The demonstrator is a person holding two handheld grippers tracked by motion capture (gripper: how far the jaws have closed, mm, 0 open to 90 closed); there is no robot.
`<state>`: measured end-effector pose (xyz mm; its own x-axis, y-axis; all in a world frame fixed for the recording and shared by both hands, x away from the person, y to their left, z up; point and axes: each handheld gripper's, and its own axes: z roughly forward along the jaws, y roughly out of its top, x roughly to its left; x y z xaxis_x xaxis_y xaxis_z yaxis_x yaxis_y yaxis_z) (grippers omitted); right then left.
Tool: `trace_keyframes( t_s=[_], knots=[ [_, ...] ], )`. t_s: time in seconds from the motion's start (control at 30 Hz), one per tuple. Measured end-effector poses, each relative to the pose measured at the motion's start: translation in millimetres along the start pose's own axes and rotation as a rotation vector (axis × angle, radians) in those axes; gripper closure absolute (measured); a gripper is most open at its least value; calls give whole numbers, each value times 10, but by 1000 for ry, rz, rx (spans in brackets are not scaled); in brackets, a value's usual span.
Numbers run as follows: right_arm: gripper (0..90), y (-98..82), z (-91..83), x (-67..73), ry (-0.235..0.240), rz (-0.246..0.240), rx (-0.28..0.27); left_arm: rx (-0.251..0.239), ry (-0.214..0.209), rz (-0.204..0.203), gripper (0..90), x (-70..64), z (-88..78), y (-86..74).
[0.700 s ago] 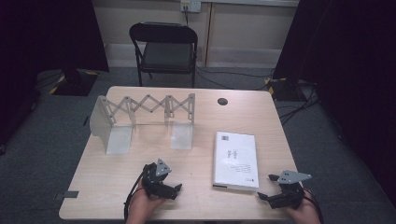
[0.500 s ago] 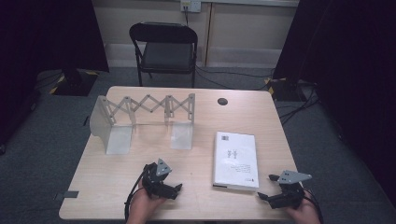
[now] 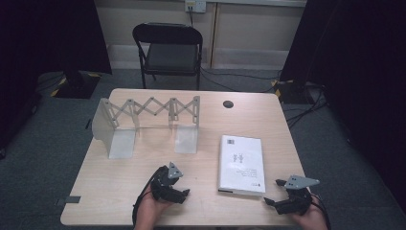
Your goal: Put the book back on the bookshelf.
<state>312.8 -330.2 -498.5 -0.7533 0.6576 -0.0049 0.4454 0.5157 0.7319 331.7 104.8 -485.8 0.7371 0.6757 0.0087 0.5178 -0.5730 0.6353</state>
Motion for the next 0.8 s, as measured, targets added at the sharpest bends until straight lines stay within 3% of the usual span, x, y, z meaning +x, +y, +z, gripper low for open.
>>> trace_keyframes(
  t_s=[0.2,0.4,0.53,0.8],
  knots=[
    [146,6,-2,19,-5,2,1,-3,-59,20,211,-83,3,77],
    [201,34,2,71,10,-19,3,-70,-124,29,219,-185,5,205],
    [235,74,22,121,17,-41,8,-57,-166,21,215,-249,60,245],
    [293,176,108,184,48,-50,-4,-48,-170,7,221,-325,85,247]
  ],
)
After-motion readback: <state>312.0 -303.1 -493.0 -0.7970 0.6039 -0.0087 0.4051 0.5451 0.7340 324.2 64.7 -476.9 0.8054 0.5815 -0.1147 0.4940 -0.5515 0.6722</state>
